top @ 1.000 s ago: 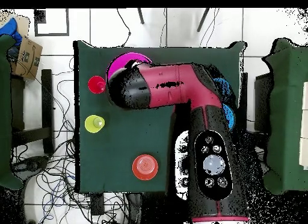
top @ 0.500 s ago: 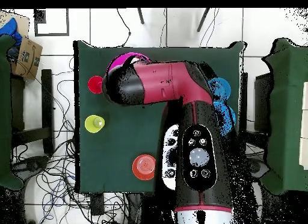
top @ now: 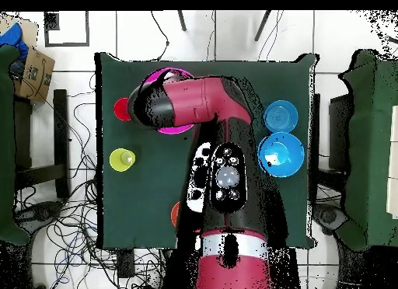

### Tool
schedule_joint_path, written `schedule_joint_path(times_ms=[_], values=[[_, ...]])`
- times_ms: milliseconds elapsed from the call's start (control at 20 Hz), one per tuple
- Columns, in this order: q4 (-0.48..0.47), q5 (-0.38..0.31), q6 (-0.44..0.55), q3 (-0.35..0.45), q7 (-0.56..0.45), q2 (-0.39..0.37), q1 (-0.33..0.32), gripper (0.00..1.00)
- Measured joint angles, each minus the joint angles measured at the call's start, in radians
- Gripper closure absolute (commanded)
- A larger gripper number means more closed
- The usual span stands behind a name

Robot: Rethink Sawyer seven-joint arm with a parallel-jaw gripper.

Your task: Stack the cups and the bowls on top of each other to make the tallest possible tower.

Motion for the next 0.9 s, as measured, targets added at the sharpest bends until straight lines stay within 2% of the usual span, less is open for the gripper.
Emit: schedule_joint_path(times_ms=[450,900], values=[[-0.045,0.064,-0.040,-0.081,0.037,0.114,0.074,1.00],[-0.045,0.091,-0.070,-0.087,0.037,0.131,0.067,1.00]])
